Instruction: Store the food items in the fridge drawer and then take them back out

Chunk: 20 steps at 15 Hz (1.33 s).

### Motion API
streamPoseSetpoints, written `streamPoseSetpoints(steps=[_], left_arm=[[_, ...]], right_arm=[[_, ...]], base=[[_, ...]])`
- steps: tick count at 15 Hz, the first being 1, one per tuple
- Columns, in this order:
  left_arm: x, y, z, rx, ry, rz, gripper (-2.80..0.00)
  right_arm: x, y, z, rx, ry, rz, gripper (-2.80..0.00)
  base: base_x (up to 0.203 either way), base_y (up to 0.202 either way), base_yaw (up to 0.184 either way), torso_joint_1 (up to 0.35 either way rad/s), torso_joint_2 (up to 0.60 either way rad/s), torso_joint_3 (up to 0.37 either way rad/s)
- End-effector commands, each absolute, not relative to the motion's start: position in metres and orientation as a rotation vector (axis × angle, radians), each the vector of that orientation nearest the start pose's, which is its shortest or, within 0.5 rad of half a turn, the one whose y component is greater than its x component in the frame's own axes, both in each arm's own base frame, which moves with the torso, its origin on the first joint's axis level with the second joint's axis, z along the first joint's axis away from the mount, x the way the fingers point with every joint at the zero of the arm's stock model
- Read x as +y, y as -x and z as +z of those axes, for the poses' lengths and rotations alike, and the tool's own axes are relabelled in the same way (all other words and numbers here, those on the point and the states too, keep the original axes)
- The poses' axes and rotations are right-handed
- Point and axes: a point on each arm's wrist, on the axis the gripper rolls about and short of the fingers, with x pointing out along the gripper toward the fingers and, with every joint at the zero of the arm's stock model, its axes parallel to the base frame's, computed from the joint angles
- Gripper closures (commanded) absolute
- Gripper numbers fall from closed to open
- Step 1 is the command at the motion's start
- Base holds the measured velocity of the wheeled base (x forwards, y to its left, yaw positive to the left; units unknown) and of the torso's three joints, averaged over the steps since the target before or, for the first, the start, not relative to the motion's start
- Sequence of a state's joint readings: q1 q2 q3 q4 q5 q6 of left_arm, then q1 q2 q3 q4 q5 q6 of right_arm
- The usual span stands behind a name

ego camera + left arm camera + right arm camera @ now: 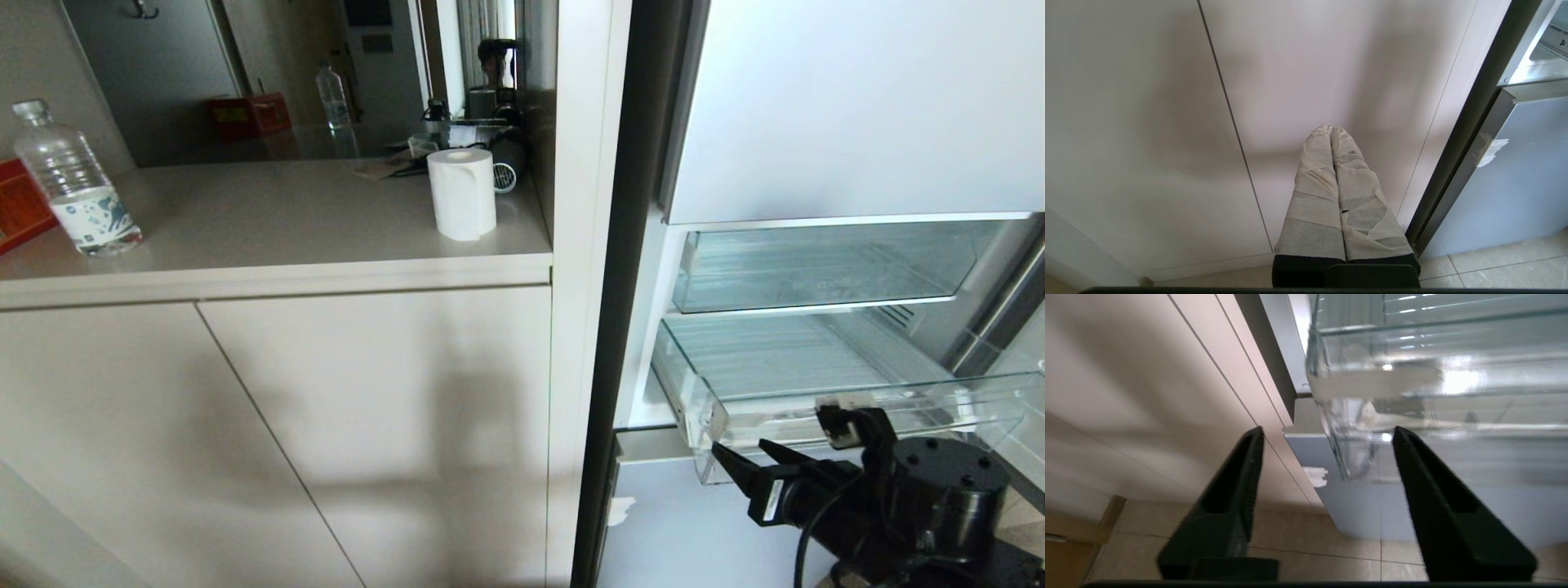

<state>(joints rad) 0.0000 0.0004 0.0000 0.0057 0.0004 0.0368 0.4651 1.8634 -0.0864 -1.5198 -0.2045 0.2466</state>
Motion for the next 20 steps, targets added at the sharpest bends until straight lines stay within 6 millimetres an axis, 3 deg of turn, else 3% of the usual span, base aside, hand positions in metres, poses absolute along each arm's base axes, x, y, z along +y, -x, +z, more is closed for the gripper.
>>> streamPoseSetpoints(steps=[1,6,11,15,20], left_arm=[[0.0,0.023,0.075,0.008,-0.037,0.0,0.0],[0.0,0.023,0.075,0.008,-0.037,0.001,0.0],[0.0,0.023,0.075,0.008,-0.037,0.001,0.0],[0.0,0.023,0.075,0.008,-0.037,0.001,0.0],[0.0,0.023,0.075,0.008,-0.037,0.001,0.0]], right_arm=[[0.085,-0.179,0.086,0.246,-0.174,0.23,-2.8],[0.064,-0.173,0.115,0.089,-0.144,0.144,-2.8],[0.033,-0.223,0.139,0.023,-0.002,-0.057,-2.8],[0.009,-0.254,0.153,0.148,0.018,-0.106,-2.8],[0.001,-0.273,0.162,0.345,0.016,-0.081,-2.8]], base=[[0.0,0.0,0.0,0.0,0.0,0.0],[0.0,0.0,0.0,0.0,0.0,0.0],[0.0,0.0,0.0,0.0,0.0,0.0],[0.0,0.0,0.0,0.0,0.0,0.0],[0.0,0.0,0.0,0.0,0.0,0.0]])
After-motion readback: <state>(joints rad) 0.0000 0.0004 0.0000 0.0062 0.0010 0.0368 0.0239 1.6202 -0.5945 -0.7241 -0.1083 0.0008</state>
